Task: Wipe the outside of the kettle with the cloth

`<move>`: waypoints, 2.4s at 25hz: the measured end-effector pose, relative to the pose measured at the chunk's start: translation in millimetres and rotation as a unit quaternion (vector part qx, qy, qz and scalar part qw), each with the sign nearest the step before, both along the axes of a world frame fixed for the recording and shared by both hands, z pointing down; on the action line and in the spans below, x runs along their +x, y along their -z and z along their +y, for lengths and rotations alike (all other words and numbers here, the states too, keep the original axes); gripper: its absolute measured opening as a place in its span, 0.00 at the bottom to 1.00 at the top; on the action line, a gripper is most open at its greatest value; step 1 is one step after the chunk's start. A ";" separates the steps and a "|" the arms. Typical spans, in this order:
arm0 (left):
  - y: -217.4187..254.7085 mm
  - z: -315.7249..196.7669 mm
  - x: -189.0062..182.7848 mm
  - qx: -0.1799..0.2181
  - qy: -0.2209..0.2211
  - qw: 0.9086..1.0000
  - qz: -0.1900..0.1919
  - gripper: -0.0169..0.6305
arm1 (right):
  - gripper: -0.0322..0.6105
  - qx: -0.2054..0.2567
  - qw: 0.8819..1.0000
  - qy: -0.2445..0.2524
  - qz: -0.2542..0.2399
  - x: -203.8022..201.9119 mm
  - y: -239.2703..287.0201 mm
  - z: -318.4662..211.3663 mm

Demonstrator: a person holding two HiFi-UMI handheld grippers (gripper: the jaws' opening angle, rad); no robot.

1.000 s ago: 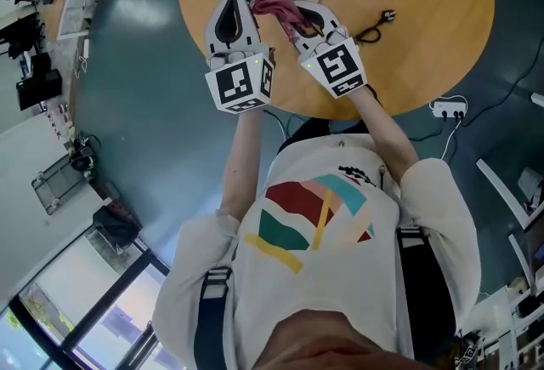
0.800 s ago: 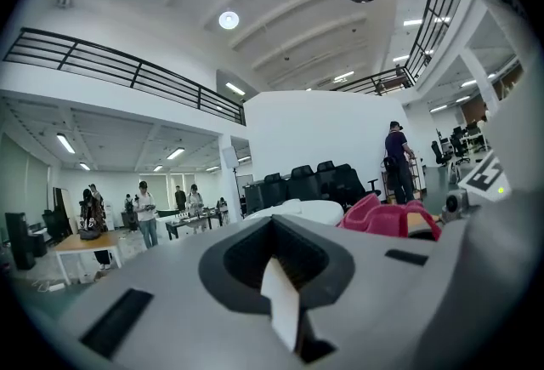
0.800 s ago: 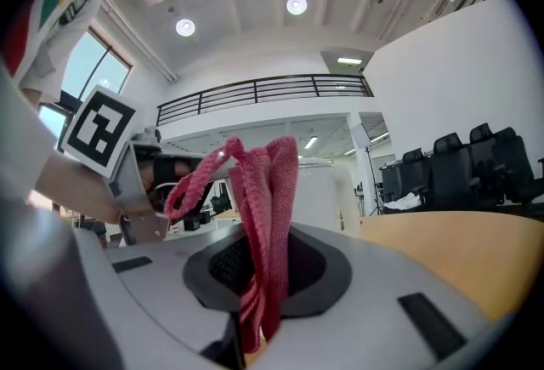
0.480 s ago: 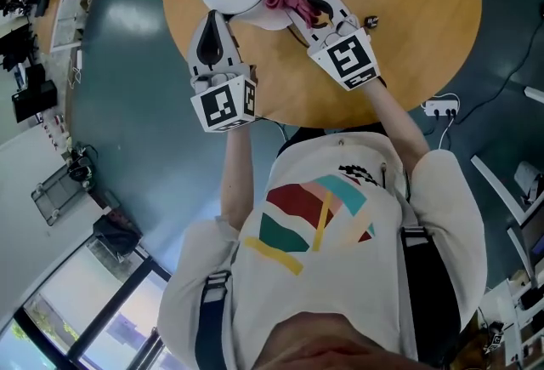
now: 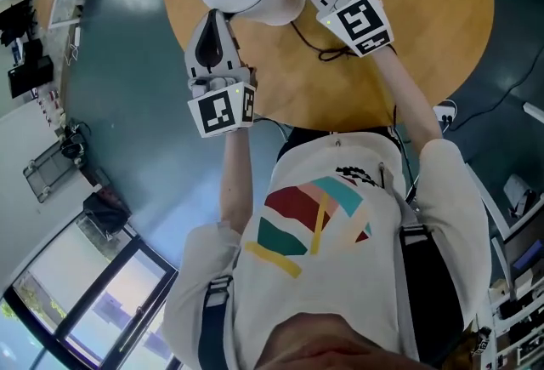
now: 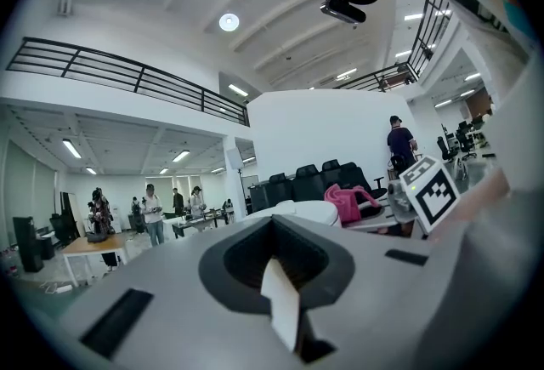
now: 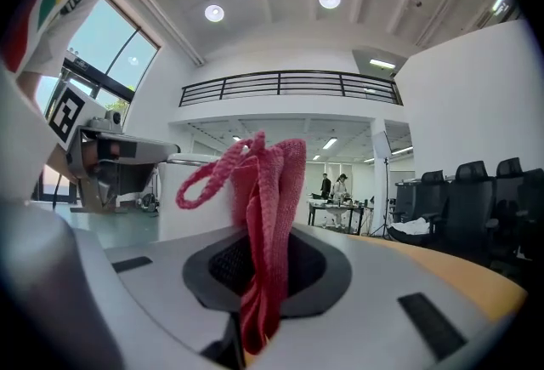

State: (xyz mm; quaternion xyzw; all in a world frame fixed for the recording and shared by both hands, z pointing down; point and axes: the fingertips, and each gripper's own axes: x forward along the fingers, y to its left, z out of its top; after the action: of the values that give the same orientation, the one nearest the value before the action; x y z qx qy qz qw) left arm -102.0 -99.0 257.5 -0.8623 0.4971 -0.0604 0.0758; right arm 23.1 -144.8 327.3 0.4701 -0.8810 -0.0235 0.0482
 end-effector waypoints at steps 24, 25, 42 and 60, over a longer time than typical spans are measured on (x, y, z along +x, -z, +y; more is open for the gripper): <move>-5.6 -34.8 -45.9 -0.009 0.068 0.997 -0.024 0.09 | 0.11 -0.004 0.985 0.153 0.073 -43.7 -17.0 -36.4; -6.7 -36.5 -47.2 -0.009 0.070 0.997 -0.026 0.09 | 0.11 -0.004 0.984 0.161 0.076 -44.7 -19.4 -31.2; -3.6 -23.2 -38.4 -0.003 0.058 0.998 -0.024 0.09 | 0.11 -0.009 0.997 0.065 0.028 -85.6 -62.7 84.2; -17.3 -24.6 -45.7 -0.013 0.064 0.998 0.016 0.09 | 0.11 0.010 0.995 0.047 0.084 -189.8 -110.1 53.6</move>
State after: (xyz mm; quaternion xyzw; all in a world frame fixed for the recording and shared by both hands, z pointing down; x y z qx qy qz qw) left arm -147.7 -123.6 274.8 -0.8306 0.5514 -0.0579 0.0529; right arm -166.6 -91.2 437.4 0.4251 -0.8946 -0.0741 0.1163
